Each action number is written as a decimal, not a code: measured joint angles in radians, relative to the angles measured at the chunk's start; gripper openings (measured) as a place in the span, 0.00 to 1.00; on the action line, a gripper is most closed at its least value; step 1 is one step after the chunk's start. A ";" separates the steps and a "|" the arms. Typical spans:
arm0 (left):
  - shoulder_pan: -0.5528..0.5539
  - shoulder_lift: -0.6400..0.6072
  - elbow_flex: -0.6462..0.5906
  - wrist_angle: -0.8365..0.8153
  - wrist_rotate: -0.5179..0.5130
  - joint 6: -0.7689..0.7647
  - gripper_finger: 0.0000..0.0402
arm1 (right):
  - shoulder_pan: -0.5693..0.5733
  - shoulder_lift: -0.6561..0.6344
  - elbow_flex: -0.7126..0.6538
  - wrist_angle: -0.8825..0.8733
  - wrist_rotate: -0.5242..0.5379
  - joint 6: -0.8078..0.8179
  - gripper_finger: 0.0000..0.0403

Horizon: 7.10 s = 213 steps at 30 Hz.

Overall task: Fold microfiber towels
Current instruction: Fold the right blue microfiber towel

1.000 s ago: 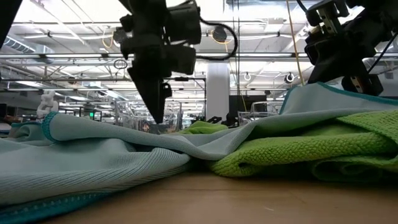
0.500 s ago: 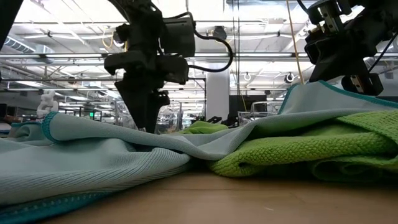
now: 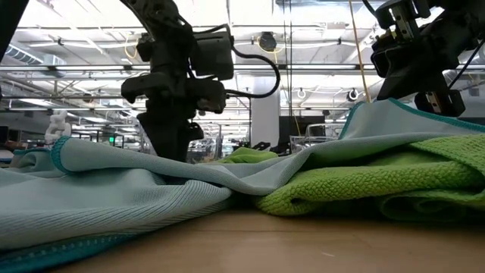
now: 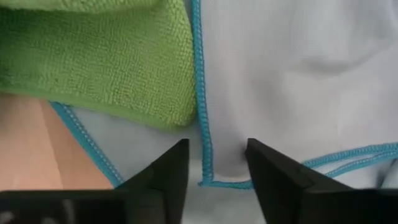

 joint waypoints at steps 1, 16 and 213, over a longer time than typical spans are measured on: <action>0.000 0.000 0.000 0.003 -0.001 -0.007 0.34 | 0.000 0.000 0.000 0.000 0.000 0.000 0.00; -0.019 -0.044 0.002 -0.026 -0.009 -0.215 0.01 | 0.000 0.000 0.000 -0.002 -0.027 0.007 0.00; -0.749 -0.317 -0.293 0.441 -0.521 -1.177 0.67 | 0.723 0.603 -0.123 0.642 0.522 -0.064 0.11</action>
